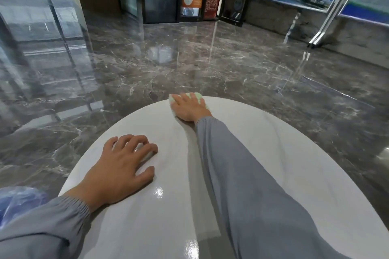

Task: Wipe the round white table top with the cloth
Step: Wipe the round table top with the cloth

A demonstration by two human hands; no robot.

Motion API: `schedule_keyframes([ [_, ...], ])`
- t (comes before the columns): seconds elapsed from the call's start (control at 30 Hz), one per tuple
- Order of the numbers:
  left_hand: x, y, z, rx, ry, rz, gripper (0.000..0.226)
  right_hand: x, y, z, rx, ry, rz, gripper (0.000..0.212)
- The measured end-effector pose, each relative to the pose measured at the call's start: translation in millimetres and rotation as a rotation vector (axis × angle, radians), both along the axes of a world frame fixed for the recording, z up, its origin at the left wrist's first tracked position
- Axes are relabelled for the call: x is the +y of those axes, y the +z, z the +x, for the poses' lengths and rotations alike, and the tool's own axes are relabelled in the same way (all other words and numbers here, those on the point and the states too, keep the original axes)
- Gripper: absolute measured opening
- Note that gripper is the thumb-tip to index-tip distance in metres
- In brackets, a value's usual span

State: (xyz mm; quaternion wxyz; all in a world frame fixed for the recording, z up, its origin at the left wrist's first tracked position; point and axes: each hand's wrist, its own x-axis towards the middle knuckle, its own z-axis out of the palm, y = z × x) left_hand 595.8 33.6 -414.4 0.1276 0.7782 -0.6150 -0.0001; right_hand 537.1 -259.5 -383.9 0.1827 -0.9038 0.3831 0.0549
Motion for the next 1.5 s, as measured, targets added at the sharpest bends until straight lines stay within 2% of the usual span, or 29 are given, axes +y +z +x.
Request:
schedule_keyframes([
  [0.17,0,-1,1,0.002,-0.001,-0.014,0.043,-81,-3,-92,0.052,-0.324,-0.100,0.061],
  [0.3,-1,-1,1,0.007,0.002,0.004,0.045,-112,-4,-176,0.093,-0.564,-0.115,0.066],
  [0.43,-1,0,-1,0.007,0.002,0.015,0.046,-114,1,-190,0.111,-0.613,-0.080,0.066],
  [0.57,-2,0,-1,0.015,-0.011,0.023,0.047,-108,-2,-142,0.101,-0.426,-0.063,0.072],
  [0.63,-2,0,-2,0.018,-0.019,0.015,0.046,-91,-5,-100,0.084,-0.284,-0.075,0.065],
  [0.7,-1,-2,-2,0.016,-0.020,0.000,0.045,-62,-4,-48,0.071,-0.127,-0.080,0.058],
  [0.9,-3,-6,-1,-0.032,-0.011,0.003,0.044,61,-6,65,0.114,0.363,-0.053,0.059],
  [1.0,-3,-5,0,-0.048,-0.010,0.008,0.046,89,-4,70,0.076,0.419,-0.043,0.059],
  [1.1,-2,-3,0,-0.040,0.000,0.010,0.046,73,-1,52,0.039,0.315,-0.019,0.059],
  [1.23,1,-1,-1,-0.004,-0.001,0.001,0.046,17,-2,7,0.001,0.048,-0.021,0.059],
  [1.5,-2,-1,0,0.028,-0.011,0.018,0.050,-101,-12,-189,0.058,-0.459,-0.088,0.066],
])
